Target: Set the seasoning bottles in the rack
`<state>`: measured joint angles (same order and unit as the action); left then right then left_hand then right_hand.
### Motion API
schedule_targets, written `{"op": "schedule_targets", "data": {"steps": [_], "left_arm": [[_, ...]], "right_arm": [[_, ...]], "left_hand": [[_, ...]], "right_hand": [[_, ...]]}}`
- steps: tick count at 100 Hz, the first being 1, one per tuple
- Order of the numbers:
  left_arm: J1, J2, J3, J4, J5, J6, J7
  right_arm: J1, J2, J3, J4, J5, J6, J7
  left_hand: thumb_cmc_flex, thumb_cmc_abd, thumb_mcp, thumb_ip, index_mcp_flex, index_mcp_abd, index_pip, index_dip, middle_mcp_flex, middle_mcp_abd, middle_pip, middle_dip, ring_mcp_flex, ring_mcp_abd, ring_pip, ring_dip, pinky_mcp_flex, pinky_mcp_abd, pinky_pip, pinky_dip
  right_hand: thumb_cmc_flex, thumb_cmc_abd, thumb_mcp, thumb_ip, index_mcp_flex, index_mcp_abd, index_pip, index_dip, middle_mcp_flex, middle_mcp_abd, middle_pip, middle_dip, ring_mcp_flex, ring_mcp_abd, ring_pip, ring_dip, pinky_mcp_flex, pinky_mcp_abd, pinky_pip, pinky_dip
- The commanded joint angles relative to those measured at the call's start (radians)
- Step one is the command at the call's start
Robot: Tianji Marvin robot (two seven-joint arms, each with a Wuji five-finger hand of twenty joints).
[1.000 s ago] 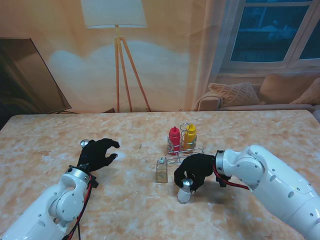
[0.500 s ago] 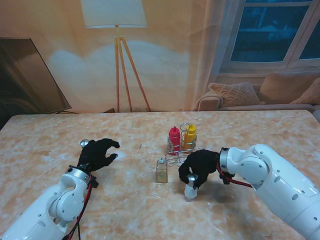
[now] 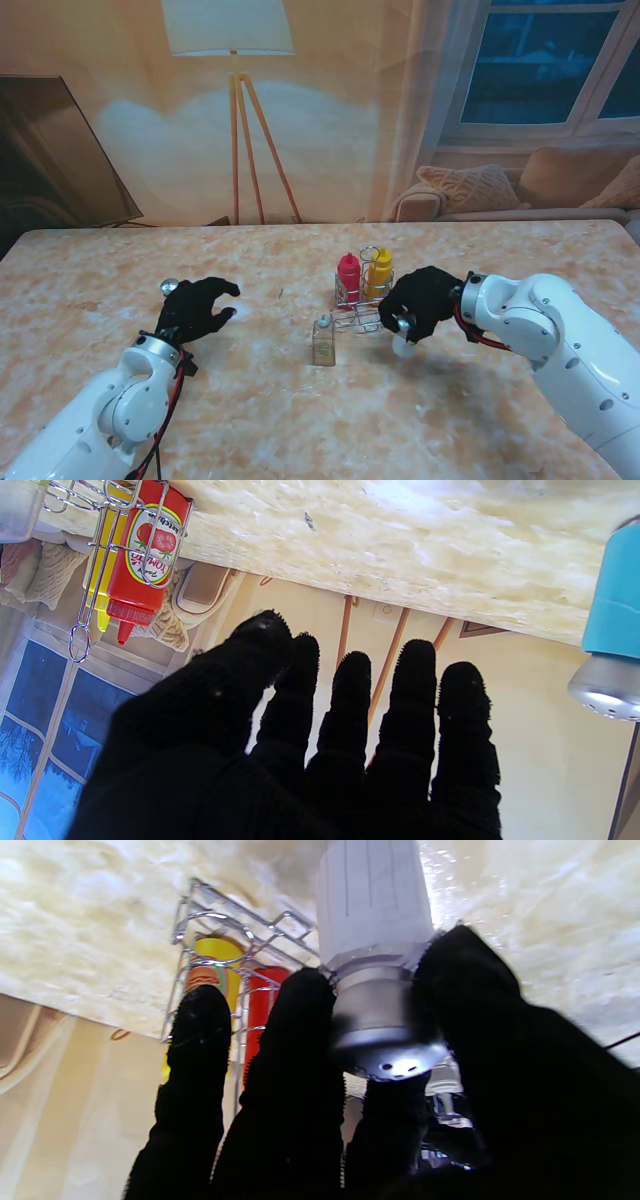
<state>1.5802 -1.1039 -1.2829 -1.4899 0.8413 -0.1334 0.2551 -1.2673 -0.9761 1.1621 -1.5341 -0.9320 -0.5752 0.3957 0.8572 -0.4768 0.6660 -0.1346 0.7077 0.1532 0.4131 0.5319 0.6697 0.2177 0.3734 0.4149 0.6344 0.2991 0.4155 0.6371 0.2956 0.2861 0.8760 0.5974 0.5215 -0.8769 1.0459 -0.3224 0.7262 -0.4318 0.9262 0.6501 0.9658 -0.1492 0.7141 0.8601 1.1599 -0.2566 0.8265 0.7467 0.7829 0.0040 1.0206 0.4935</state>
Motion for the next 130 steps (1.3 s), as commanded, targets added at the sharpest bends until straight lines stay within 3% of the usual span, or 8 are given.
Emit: {"op": "schedule_targets", "data": {"steps": [1, 46, 90, 130], "left_arm": [[0.001, -0.002, 0.002, -0.005, -0.001, 0.003, -0.014], [0.002, -0.002, 0.001, -0.006, -0.002, 0.005, -0.014], [0.003, -0.002, 0.001, -0.008, -0.003, 0.005, -0.015], [0.003, -0.002, 0.001, -0.008, -0.004, 0.006, -0.015]], "right_arm": [[-0.007, -0.009, 0.003, -0.011, -0.007, 0.037, 0.004], [0.013, -0.037, -0.058, 0.058, -0.115, 0.216, -0.195], [0.036, -0.047, -0.116, 0.130, -0.146, 0.279, -0.320], [0.049, -0.051, -0.137, 0.159, -0.166, 0.312, -0.377]], "left_hand": [[0.010, -0.010, -0.002, -0.025, 0.009, -0.011, 0.021, 0.010, -0.032, -0.017, -0.009, -0.004, -0.026, 0.001, -0.018, 0.011, -0.012, -0.004, -0.008, -0.013], [0.015, -0.008, -0.009, -0.026, 0.009, -0.011, 0.021, 0.011, -0.033, -0.015, -0.009, -0.004, -0.026, 0.001, -0.018, 0.011, -0.013, -0.004, -0.008, -0.013], [0.018, -0.003, -0.019, -0.027, 0.009, -0.012, 0.020, 0.012, -0.033, -0.016, -0.011, -0.004, -0.026, 0.001, -0.018, 0.011, -0.014, -0.004, -0.009, -0.013], [0.019, -0.001, -0.024, -0.026, 0.010, -0.011, 0.019, 0.012, -0.032, -0.015, -0.011, -0.004, -0.028, 0.003, -0.019, 0.010, -0.015, -0.006, -0.010, -0.013]], "right_hand": [[0.052, 0.047, 0.022, 0.019, 0.076, -0.055, 0.136, 0.028, 0.034, -0.018, 0.028, 0.040, 0.028, -0.023, 0.032, 0.029, 0.014, 0.008, 0.021, 0.028], [0.072, 0.054, 0.012, 0.027, 0.076, -0.027, 0.141, 0.036, 0.032, 0.007, 0.047, 0.056, 0.020, -0.017, 0.083, 0.033, 0.010, 0.024, 0.032, 0.039], [0.074, 0.058, 0.013, 0.026, 0.070, -0.023, 0.145, 0.037, 0.025, 0.007, 0.059, 0.057, 0.010, -0.016, 0.102, 0.022, 0.008, 0.028, 0.033, 0.044], [0.077, 0.066, 0.007, 0.027, 0.063, -0.022, 0.150, 0.035, 0.017, 0.009, 0.071, 0.053, 0.003, -0.018, 0.116, 0.012, 0.005, 0.033, 0.031, 0.046]]}}
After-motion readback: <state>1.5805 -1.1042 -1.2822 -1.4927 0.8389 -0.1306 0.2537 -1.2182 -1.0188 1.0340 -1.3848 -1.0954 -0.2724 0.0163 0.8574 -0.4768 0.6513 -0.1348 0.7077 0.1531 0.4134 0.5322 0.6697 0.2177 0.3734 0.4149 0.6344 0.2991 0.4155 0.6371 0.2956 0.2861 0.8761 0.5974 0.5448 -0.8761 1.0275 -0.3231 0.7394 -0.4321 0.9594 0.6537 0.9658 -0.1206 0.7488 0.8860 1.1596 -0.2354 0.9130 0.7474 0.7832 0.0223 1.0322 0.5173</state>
